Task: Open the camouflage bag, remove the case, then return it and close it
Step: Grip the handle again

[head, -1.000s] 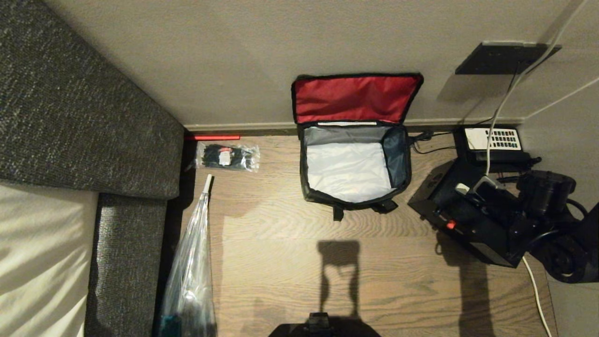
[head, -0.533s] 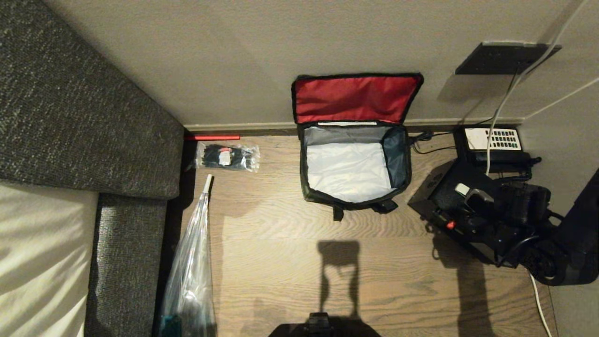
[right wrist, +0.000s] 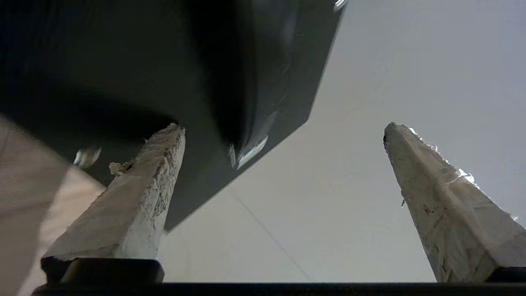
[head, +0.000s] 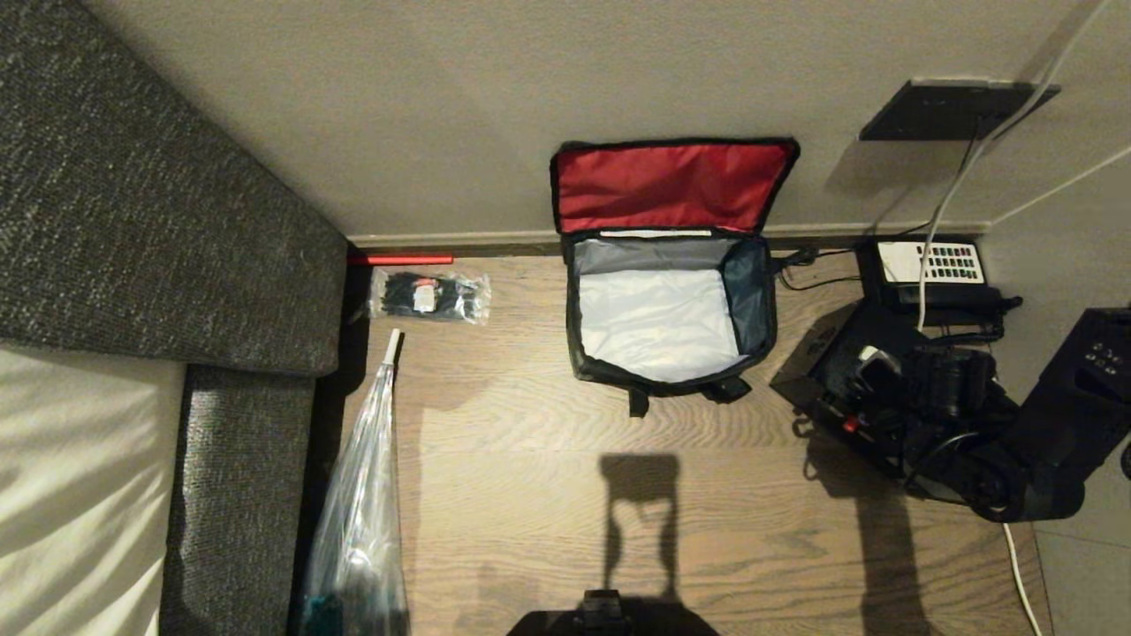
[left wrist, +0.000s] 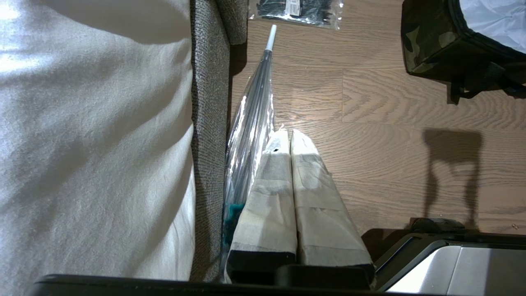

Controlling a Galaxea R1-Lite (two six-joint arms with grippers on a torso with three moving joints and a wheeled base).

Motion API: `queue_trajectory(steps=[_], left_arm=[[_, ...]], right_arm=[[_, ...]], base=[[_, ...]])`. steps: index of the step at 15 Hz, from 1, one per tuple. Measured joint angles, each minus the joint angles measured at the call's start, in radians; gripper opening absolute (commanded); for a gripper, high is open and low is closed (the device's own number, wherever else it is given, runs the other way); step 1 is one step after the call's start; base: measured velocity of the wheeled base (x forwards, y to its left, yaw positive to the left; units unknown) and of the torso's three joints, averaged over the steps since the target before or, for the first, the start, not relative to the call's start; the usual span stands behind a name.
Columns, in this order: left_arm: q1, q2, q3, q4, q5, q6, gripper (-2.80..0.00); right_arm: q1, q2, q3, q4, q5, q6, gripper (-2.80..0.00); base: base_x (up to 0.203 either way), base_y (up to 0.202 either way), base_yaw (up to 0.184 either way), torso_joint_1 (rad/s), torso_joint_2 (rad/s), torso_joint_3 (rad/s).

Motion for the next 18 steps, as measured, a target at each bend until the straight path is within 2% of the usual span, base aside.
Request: queue_trajectory(steps=[8, 18], left_arm=[[0.000, 0.000, 0.000, 0.000, 0.000, 0.000, -2.80], [0.000, 0.000, 0.000, 0.000, 0.000, 0.000, -2.80]], right_arm=[[0.000, 0.047, -0.081, -0.088, -0.001, -0.075, 0.00], [-0.035, 0.067, -0.258, -0.085, -0.020, -0.072, 0.00]], base=[[0.000, 0.000, 0.000, 0.000, 0.00, 0.000], [0.000, 0.000, 0.000, 0.000, 0.00, 0.000]])
